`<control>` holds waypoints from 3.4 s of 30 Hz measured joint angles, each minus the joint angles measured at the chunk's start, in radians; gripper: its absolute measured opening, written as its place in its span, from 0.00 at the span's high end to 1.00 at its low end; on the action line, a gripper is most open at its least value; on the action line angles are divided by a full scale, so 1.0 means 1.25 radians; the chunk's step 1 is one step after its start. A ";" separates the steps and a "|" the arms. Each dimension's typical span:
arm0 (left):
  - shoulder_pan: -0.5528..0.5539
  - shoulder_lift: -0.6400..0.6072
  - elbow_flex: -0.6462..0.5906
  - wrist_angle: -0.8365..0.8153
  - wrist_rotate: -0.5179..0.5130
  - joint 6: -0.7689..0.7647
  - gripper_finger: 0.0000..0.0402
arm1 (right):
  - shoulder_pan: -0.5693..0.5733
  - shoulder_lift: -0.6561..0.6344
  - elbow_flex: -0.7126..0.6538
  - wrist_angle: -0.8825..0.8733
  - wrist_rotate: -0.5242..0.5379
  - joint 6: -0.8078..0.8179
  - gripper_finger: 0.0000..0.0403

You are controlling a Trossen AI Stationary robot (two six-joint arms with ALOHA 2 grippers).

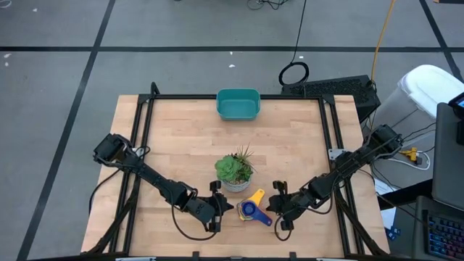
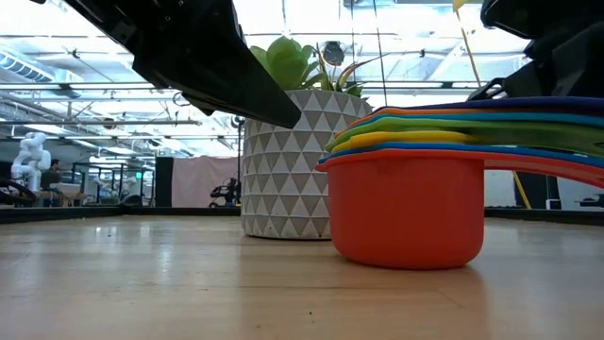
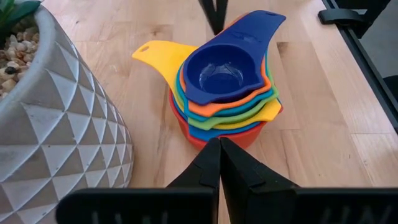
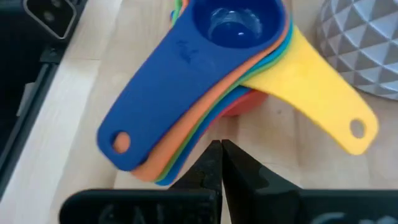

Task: Nest measuring cups in basket
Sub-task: Adjust the nested measuring cups

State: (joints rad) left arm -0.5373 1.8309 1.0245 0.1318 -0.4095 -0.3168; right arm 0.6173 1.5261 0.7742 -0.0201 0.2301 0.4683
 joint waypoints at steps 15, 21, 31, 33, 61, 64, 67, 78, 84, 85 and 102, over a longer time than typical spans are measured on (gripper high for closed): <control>0.000 0.000 0.000 0.000 0.000 0.006 0.99 | 0.018 0.000 0.000 0.097 -0.081 -0.018 1.00; 0.000 0.000 0.000 0.000 0.000 0.003 0.98 | 0.032 0.000 0.000 0.091 -0.049 -0.068 1.00; -0.001 0.000 0.000 0.000 0.000 0.001 0.99 | 0.013 -0.045 0.000 0.063 0.195 -0.262 1.00; -0.001 0.000 0.000 0.000 0.000 0.001 0.99 | 0.000 -0.064 0.000 0.064 0.193 -0.295 1.00; -0.049 0.000 0.000 0.066 -0.031 -0.014 0.99 | -0.234 -0.088 -0.052 0.014 -0.109 -0.364 1.00; -0.049 0.000 0.000 0.066 -0.031 -0.015 0.99 | -0.245 -0.088 -0.058 0.042 -0.132 -0.372 1.00; -0.049 0.000 0.000 0.066 -0.031 -0.015 0.99 | -0.256 -0.088 -0.068 0.065 -0.150 -0.374 1.00; -0.049 0.000 0.000 0.066 -0.031 -0.003 0.99 | -0.286 -0.088 -0.122 0.150 -0.167 -0.379 1.00; -0.048 0.000 0.000 0.066 -0.031 0.002 0.99 | -0.294 -0.080 -0.122 0.166 -0.176 -0.372 1.00; -0.048 0.000 0.000 0.066 -0.031 0.002 0.99 | -0.295 -0.079 -0.122 0.172 -0.189 -0.366 1.00; -0.048 0.000 0.000 0.069 -0.030 0.007 0.99 | -0.287 -0.007 -0.123 0.240 -0.272 -0.312 1.00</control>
State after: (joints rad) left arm -0.5976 1.8309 1.0241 0.2178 -0.4469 -0.3084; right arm 0.2590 1.5170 0.6209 0.2803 -0.1103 0.0781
